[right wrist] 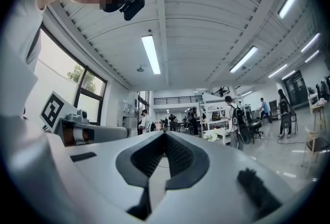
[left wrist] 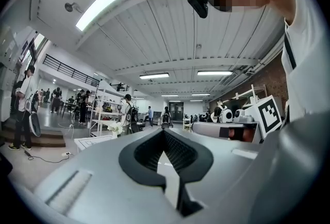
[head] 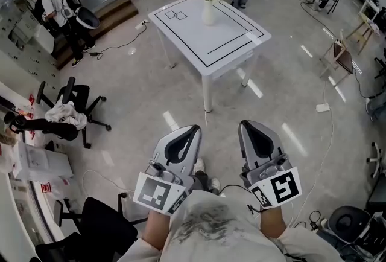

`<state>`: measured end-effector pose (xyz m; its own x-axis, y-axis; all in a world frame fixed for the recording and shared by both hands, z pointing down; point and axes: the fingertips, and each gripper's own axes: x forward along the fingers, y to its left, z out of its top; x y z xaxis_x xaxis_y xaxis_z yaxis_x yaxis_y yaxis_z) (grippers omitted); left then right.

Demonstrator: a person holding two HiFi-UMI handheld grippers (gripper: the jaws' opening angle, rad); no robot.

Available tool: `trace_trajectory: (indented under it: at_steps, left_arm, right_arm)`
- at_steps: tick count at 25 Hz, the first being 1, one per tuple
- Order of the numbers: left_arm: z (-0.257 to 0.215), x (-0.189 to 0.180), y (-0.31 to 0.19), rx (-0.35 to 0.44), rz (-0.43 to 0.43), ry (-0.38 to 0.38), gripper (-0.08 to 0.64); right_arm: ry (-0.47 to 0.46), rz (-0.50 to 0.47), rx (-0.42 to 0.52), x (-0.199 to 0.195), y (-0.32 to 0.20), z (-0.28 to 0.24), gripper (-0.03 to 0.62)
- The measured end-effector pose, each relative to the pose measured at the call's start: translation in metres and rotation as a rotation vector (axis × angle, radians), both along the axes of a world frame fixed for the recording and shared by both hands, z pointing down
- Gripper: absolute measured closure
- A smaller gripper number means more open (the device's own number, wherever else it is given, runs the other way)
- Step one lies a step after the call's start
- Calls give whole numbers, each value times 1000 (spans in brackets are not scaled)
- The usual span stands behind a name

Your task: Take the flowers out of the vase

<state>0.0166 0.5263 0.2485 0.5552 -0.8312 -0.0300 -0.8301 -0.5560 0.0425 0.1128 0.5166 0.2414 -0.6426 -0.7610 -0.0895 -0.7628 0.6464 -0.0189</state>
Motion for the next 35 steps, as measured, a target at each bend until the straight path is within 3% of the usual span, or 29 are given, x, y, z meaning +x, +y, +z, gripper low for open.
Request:
trace_trajectory:
  at_steps: [19,22,28,32,35]
  left_arm:
    - [12,-40,-103,-10,35,28,552]
    - [14,-48,-117,-46,45,33,552]
    - [14,-64,-145,-21,65,27,552]
    - [20,-61,-159,-68,83,31,552]
    - [19,-58,-172,-56,95,31,552]
  right_arm:
    - [75,28,-39,-49,-101,20,577]
    - [80,31,-37,-58,-115,20,577]
    - [96,62,-49,-74,-141,24,577]
    - [106,75,-54,-73,-153,24,577]
    - [115,86,-52,-71,-163,23,577]
